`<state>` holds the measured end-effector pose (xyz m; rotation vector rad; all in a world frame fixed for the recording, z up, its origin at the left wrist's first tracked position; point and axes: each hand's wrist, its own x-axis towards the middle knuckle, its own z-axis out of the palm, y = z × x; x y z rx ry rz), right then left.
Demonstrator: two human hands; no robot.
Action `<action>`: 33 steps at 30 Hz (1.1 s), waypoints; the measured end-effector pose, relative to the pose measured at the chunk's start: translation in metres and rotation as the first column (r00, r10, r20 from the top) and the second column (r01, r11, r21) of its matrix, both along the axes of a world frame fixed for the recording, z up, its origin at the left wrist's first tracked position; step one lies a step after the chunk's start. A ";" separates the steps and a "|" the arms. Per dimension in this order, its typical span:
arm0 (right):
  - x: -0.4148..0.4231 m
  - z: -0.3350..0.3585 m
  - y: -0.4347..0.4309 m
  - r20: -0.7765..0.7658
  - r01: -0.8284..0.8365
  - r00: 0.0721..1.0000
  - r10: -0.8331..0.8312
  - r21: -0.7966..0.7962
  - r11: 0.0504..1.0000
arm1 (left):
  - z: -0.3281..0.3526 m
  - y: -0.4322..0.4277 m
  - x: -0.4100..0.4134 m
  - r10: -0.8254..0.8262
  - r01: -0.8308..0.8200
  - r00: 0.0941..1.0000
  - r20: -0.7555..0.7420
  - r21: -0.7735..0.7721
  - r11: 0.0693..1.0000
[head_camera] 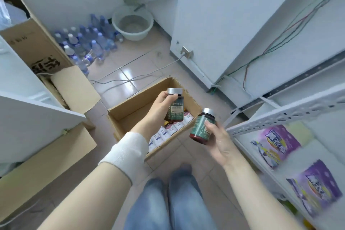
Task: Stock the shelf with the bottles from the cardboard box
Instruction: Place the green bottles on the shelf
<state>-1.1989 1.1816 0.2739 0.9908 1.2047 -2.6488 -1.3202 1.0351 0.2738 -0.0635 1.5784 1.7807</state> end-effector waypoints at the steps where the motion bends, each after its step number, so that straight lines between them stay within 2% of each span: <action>1: 0.015 0.009 0.000 -0.021 0.046 0.999 -0.046 -0.011 0.999 | 0.012 0.007 0.008 -0.036 0.037 0.999 -0.013 0.015 0.999; 5: 0.079 0.047 0.016 -0.060 0.237 0.970 -0.235 0.032 0.971 | 0.060 0.048 0.049 -0.157 0.162 0.986 -0.047 0.133 0.978; 8: 0.134 0.075 0.031 -0.100 0.328 0.943 -0.319 0.100 0.939 | 0.097 0.084 0.092 -0.259 0.279 0.957 -0.128 0.180 0.943; 12: 0.228 0.107 0.045 -0.160 0.428 0.899 -0.407 0.131 0.894 | 0.144 0.134 0.169 -0.402 0.455 0.880 -0.252 0.209 0.866; 16: 0.338 0.136 0.061 -0.196 0.496 0.867 -0.459 0.242 0.834 | 0.183 0.184 0.273 -0.477 0.569 0.805 -0.352 0.232 0.789; 20: 0.460 0.164 0.080 -0.246 0.598 0.802 -0.545 0.314 0.738 | 0.217 0.233 0.399 -0.535 0.660 0.737 -0.413 0.270 0.701; 25: 0.594 0.197 0.108 -0.318 0.715 0.698 -0.642 0.354 0.602 | 0.256 0.291 0.541 -0.608 0.776 0.626 -0.488 0.311 0.549; 30: 0.694 0.220 0.143 -0.360 0.792 0.603 -0.712 0.378 0.480 | 0.283 0.344 0.645 -0.675 0.871 0.491 -0.551 0.278 0.406; 33: 0.740 0.233 0.175 -0.393 0.828 0.548 -0.738 0.380 0.413 | 0.296 0.382 0.692 -0.678 0.895 0.445 -0.585 0.267 0.357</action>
